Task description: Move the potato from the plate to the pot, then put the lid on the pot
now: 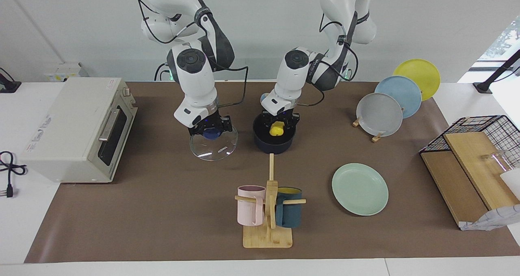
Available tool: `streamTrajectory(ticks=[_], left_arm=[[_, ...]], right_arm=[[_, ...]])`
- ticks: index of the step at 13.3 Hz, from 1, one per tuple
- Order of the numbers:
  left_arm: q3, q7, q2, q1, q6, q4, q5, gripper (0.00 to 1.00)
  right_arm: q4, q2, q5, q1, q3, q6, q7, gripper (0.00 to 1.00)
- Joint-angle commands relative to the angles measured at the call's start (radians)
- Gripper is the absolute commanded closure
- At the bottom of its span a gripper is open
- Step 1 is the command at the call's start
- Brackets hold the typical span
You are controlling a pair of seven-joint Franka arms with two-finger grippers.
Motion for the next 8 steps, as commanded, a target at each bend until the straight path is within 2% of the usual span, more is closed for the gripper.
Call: streamTrajectory(ticks=[1,6,7,8], left_arm=[[0.019,-0.017,0.000,-0.027,0.064,-0.053,0.025,1.00],[0.021,-0.031,0.026,-0.049,0.072,-0.052,0.055,1.00],[0.021,-0.031,0.026,-0.050,0.070,-0.052,0.058,0.19],[0.021,-0.031,0.025,-0.049,0.059,-0.046,0.069,0.00]], right_arm=[[0.023,0.003,0.019,-0.003,0.002,-0.026,0.014,1.00],[0.023,0.003,0.019,-0.001,0.002,-0.026,0.023,1.00],[0.023,0.003,0.019,-0.001,0.002,-0.024,0.031,1.00],[0.023,0.003,0.019,-0.001,0.004,-0.024,0.035,1.00]])
